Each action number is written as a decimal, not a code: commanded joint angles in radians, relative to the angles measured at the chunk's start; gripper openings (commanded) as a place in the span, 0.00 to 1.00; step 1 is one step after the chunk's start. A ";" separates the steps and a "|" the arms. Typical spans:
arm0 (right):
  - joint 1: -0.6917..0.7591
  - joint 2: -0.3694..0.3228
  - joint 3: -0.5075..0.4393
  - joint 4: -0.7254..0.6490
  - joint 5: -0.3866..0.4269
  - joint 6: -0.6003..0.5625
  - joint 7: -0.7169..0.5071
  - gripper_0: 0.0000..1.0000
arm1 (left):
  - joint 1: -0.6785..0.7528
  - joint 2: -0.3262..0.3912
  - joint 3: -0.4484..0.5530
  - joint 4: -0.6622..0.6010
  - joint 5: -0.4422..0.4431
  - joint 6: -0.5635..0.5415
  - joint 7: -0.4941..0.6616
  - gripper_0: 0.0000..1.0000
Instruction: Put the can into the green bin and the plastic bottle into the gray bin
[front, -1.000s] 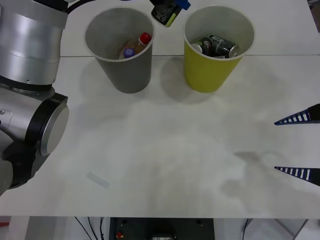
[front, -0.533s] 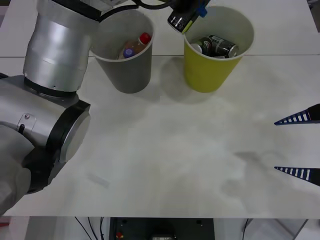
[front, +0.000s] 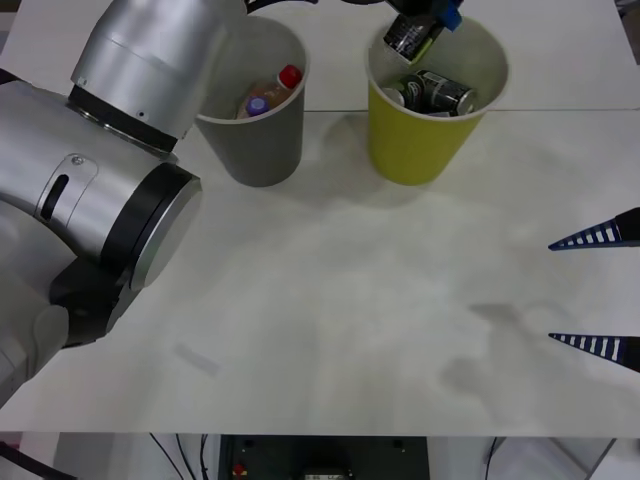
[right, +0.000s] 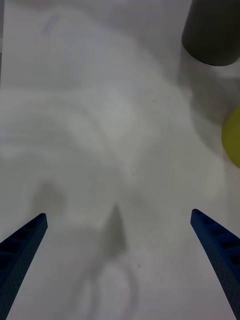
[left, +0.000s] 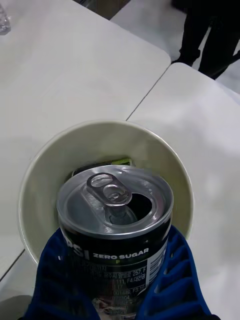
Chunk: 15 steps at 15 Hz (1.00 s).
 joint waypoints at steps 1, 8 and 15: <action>0.000 0.000 0.000 0.000 0.000 0.000 0.000 1.00 | 0.000 -0.010 -0.006 0.044 0.024 0.107 -0.002 0.00; 0.000 0.000 0.000 0.000 0.000 0.000 0.000 1.00 | 0.000 -0.010 -0.060 0.060 0.050 0.162 -0.002 1.00; 0.000 0.000 0.000 0.000 0.000 0.000 0.000 1.00 | 0.023 0.102 -0.057 0.050 0.236 0.087 -0.100 1.00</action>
